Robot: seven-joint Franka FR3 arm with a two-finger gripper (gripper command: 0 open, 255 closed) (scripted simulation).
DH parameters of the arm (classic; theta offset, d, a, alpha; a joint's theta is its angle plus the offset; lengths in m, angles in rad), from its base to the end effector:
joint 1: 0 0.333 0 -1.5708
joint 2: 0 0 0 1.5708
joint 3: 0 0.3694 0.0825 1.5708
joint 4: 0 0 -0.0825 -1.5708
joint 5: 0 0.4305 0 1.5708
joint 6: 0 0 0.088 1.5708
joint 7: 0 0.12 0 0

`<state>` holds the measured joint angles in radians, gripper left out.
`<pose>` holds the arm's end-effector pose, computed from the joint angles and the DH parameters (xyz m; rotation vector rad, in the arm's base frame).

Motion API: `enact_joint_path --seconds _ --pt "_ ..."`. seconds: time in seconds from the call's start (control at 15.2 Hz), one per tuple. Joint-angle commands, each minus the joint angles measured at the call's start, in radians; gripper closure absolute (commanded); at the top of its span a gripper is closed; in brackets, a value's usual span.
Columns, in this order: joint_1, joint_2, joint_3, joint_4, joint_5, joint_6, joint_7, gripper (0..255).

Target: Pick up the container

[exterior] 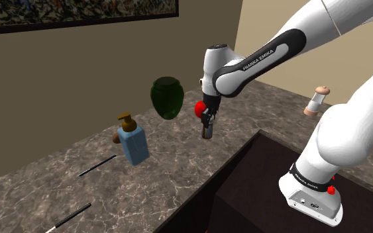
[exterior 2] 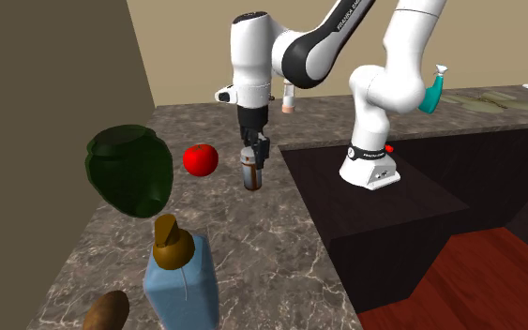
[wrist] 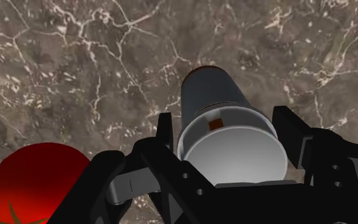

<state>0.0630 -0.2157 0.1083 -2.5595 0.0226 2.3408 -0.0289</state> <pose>0.4483 0.0774 0.3491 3.1214 0.2847 -0.0056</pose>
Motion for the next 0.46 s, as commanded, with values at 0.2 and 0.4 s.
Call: enact_joint_path --seconds 0.2,0.4 --pt "0.001 -0.048 -0.003 0.031 0.004 -0.08 -0.005 255" --pt "0.001 -0.058 -0.004 0.039 0.005 -0.097 -0.005 255"
